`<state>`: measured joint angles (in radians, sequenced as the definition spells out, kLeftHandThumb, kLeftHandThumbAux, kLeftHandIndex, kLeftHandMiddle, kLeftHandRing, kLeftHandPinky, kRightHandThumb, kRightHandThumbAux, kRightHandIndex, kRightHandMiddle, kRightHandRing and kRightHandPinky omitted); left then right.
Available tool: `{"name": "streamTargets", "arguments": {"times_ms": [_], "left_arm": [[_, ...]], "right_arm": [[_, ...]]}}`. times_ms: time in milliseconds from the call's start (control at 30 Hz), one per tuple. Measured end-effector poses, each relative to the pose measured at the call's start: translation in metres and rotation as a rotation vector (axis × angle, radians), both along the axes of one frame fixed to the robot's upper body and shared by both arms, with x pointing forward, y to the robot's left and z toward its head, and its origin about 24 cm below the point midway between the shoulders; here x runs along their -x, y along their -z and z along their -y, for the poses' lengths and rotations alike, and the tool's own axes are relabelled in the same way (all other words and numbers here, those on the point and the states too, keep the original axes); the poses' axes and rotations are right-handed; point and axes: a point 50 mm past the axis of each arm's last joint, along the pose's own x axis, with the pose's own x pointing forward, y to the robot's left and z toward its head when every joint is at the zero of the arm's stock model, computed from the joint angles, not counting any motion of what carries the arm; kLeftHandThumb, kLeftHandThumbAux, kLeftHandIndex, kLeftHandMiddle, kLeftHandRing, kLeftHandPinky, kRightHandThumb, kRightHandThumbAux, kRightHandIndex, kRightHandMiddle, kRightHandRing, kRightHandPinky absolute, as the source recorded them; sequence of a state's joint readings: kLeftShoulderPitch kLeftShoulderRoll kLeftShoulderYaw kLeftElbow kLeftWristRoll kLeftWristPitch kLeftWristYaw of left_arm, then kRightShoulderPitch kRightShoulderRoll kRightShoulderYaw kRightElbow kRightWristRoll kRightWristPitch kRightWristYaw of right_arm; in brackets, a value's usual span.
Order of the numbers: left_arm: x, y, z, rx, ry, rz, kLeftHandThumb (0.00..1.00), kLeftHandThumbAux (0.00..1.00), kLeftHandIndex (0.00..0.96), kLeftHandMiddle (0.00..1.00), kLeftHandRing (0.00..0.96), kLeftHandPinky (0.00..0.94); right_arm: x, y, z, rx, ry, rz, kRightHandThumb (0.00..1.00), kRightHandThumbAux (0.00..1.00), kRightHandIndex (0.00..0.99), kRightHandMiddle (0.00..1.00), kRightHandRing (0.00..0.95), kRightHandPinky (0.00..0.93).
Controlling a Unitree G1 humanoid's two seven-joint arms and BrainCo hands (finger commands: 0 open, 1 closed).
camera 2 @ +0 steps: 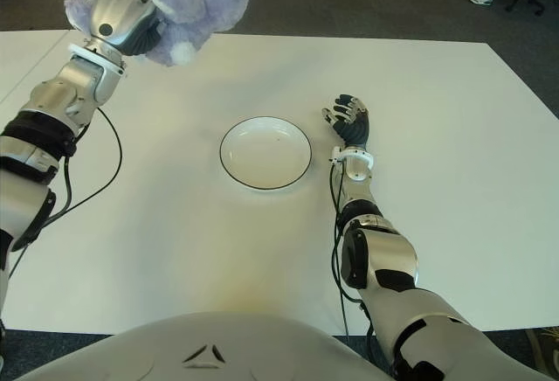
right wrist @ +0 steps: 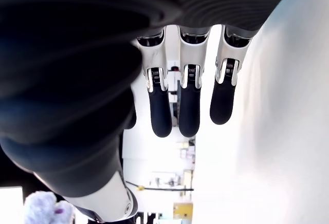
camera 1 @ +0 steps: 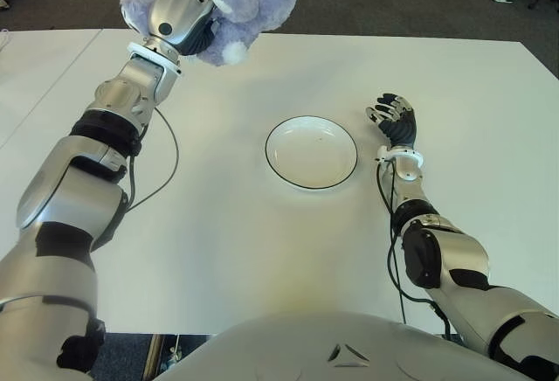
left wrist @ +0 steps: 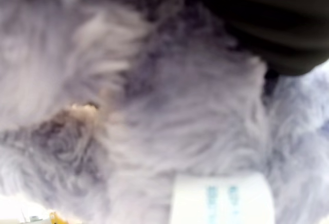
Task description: Put the doll into the plate.
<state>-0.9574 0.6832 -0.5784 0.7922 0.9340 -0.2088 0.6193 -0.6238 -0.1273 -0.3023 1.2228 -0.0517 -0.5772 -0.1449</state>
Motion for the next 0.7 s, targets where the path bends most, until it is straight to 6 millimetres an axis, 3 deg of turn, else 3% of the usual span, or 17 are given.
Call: {"name": "streamTargets", "arguments": {"times_ms": [267,700], "left_arm": [[0.010,-0.010,0.010,0.025,0.062,0.040,0.852,0.666,0.403,0.549,0.830,0.844],[0.025,0.007,0.026,0.028,0.131,-0.041,0.852,0.666,0.402,0.548,0.833,0.845]], "right_arm": [[0.000,0.000,0.000,0.000,0.000,0.000,0.313,0.894,0.261,0.302,0.291,0.285],[0.000,0.000,0.000,-0.002,-0.003,0.000,0.342,0.895,0.258,0.295,0.287,0.285]]}}
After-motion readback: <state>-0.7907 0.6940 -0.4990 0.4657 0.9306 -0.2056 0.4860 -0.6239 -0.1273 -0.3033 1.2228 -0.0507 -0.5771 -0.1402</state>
